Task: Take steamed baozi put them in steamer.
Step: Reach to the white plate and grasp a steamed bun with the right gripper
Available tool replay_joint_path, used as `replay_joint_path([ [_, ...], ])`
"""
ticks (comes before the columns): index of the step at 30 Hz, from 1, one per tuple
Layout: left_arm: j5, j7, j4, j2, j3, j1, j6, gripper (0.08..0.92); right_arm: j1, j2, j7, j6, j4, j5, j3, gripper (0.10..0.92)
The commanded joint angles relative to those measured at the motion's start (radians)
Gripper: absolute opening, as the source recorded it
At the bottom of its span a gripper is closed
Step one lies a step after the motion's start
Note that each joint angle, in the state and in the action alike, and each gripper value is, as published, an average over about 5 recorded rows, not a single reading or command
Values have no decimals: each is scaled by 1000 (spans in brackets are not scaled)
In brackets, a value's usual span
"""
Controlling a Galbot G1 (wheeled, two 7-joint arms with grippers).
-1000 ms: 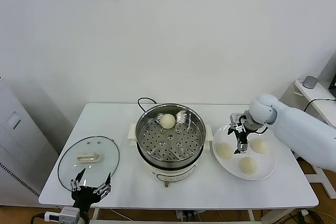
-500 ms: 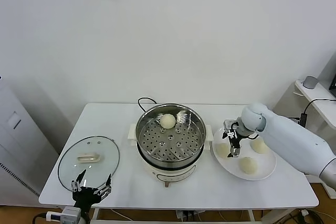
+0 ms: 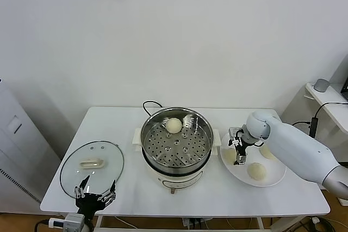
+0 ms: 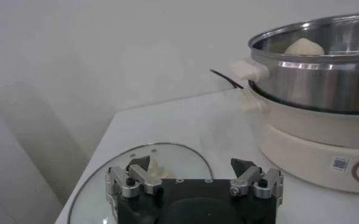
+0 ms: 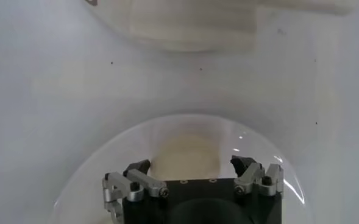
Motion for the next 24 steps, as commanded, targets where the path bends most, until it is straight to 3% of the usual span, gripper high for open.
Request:
replay_joint_path([
  [1, 2, 1, 1, 2, 1, 0, 0, 823, -6, 8, -12, 6, -11, -8, 6, 823],
  [11, 5, 1, 2, 2, 3, 1, 0, 823, -10, 4, -30, 7, -16, -9, 15, 812],
  [19, 11, 1, 3, 0, 6, 0, -1, 823, -15, 5, -25, 7, -21, -8, 25, 638],
  [24, 17, 1, 3, -2, 10, -1, -1, 823, 9, -16, -29, 0, -9, 12, 27, 578],
])
